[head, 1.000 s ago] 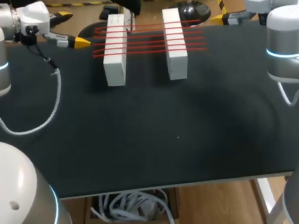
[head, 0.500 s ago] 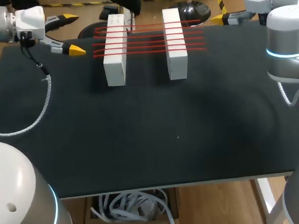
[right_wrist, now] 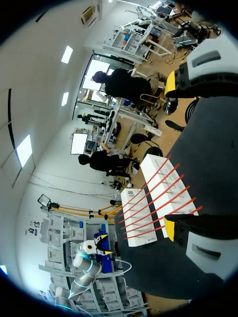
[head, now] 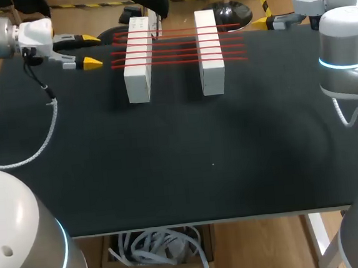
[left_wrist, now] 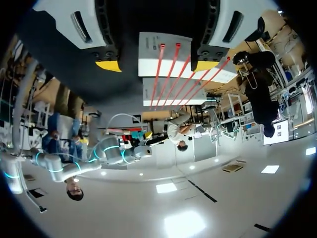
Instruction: Grab the tape and strap the tape.
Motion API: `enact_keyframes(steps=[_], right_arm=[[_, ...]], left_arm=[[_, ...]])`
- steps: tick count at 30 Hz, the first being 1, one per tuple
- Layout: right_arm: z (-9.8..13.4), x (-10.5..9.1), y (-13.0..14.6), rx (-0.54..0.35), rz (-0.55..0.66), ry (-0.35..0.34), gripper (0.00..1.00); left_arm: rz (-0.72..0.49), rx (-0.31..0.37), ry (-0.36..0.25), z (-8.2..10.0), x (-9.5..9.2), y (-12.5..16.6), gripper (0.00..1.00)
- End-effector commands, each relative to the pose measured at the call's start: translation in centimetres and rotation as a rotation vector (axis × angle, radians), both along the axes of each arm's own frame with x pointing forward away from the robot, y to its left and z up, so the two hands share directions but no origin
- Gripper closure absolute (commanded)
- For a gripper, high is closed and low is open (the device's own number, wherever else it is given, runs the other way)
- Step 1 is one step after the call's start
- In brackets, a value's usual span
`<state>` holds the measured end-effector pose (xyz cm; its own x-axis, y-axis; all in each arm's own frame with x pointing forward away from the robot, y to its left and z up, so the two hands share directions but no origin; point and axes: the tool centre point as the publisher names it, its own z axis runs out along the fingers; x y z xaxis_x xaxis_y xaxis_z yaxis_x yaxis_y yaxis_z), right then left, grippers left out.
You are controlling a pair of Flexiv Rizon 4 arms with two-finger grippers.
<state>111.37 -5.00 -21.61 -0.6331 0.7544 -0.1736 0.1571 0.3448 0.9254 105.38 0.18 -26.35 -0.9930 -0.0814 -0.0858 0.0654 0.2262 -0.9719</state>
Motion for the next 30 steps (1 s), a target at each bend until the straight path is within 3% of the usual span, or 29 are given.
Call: enact_keyframes(steps=[1,2,5,12,17,30], right_arm=[[0.0,0.0,0.0,0.000,0.000,0.000,0.00],[0.0,0.0,0.0,0.000,0.000,0.000,0.00],[0.0,0.0,0.0,0.000,0.000,0.000,0.00],[0.0,0.0,0.0,0.000,0.000,0.000,0.00],[0.0,0.0,0.0,0.000,0.000,0.000,0.00],[0.0,0.0,0.0,0.000,0.000,0.000,0.00]], left_arm=[[0.001,-0.011,0.009,-0.9,-0.2,0.0,0.66],[0.002,-0.013,0.011,-1.0,-0.2,0.1,0.67],[0.002,-0.020,0.014,-1.4,-0.3,0.0,0.83],[-0.007,-0.030,0.017,-2.3,-0.2,-0.4,0.75],[-0.010,-0.034,0.020,-3.0,-0.1,-0.4,0.80],[-0.025,-0.042,0.027,-4.1,0.4,-0.7,0.78]])
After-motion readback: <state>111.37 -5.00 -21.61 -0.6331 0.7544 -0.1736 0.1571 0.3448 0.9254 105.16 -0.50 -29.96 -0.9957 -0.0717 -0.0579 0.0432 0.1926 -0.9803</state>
